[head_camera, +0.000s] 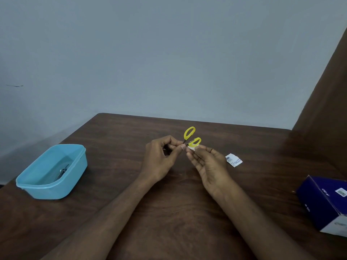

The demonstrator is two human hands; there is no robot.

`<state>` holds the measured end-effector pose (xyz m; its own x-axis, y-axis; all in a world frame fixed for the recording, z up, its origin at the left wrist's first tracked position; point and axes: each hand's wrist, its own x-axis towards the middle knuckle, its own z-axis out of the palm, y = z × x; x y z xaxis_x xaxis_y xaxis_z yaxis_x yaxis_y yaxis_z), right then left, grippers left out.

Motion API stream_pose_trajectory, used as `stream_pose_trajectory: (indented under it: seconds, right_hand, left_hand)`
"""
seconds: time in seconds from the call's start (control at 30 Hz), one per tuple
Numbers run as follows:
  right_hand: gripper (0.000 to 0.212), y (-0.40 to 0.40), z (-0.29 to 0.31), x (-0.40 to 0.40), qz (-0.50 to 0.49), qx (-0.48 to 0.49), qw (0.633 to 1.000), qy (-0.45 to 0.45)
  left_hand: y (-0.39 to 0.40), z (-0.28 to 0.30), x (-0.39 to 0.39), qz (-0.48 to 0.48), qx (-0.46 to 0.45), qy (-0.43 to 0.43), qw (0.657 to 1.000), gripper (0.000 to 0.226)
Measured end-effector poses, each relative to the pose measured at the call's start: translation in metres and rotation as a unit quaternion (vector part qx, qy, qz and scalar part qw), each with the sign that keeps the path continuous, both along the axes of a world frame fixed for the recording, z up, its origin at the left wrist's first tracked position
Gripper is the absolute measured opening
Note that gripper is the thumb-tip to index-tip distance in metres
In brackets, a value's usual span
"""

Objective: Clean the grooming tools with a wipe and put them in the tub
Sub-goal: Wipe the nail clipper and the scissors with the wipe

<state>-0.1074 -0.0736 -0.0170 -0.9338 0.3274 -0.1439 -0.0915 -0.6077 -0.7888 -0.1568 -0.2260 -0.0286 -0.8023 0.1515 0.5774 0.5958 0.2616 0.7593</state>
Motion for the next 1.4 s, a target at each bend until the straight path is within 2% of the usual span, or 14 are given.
stream_pose_trajectory:
  seconds: [0.07, 0.2, 0.47, 0.6, 0.7, 0.77, 0.8, 0.83, 0.93, 0.97, 1.0, 1.27, 1.33, 1.4]
  right_hand:
    - [0.011, 0.002, 0.001, 0.001, 0.0, -0.037, 0.999, -0.002]
    - [0.015, 0.012, 0.004, 0.0, -0.044, -0.031, 0.999, 0.0]
    - [0.009, 0.005, -0.001, -0.002, -0.038, 0.123, 0.992, 0.017]
    - [0.009, 0.013, 0.001, -0.006, -0.109, 0.084, 0.99, 0.037]
    - [0.017, 0.022, -0.001, -0.006, -0.158, 0.17, 0.972, 0.047]
    - [0.014, 0.025, -0.001, -0.002, -0.191, 0.285, 0.937, 0.066]
    - [0.012, 0.027, 0.0, 0.0, -0.213, 0.354, 0.906, 0.091]
    - [0.011, 0.029, 0.001, 0.002, -0.238, 0.428, 0.863, 0.126]
    - [0.01, 0.032, 0.001, 0.002, -0.301, 0.612, 0.697, 0.224]
    - [0.008, 0.032, -0.001, 0.0, -0.305, 0.644, 0.663, 0.232]
    - [0.007, 0.031, -0.004, -0.003, -0.3, 0.661, 0.65, 0.227]
    - [0.003, 0.023, -0.016, -0.006, -0.219, 0.667, 0.701, 0.125]
    - [0.006, 0.021, -0.015, -0.006, -0.19, 0.636, 0.739, 0.113]
    - [0.013, 0.019, -0.011, -0.007, -0.16, 0.56, 0.806, 0.111]
  left_hand:
    - [0.0, -0.001, 0.0, -0.005, -0.013, -0.002, 1.0, 0.003]
    - [0.002, -0.003, 0.0, -0.015, -0.031, -0.002, 0.999, 0.008]
    - [-0.001, -0.002, -0.002, 0.01, -0.013, -0.038, 0.999, 0.006]
    - [0.0, -0.001, -0.002, 0.004, -0.015, -0.067, 0.998, 0.01]
    - [-0.001, -0.002, -0.003, 0.001, -0.004, -0.083, 0.997, 0.013]
    - [-0.001, -0.002, -0.003, -0.002, -0.007, -0.09, 0.996, 0.013]
    - [-0.001, -0.002, -0.002, -0.006, -0.009, -0.093, 0.996, 0.012]
    - [-0.001, -0.001, -0.001, -0.01, -0.011, -0.094, 0.995, 0.012]
    - [0.0, 0.0, 0.001, -0.024, -0.017, -0.096, 0.995, 0.012]
    - [0.0, 0.001, 0.002, -0.029, -0.018, -0.096, 0.995, 0.012]
    - [0.0, 0.001, 0.002, -0.032, -0.019, -0.095, 0.995, 0.012]
    - [-0.001, -0.001, 0.0, -0.01, -0.024, -0.063, 0.998, 0.011]
    - [0.0, -0.002, -0.002, 0.002, -0.027, -0.062, 0.998, 0.013]
    - [0.0, -0.003, -0.004, 0.021, -0.022, -0.067, 0.997, 0.014]
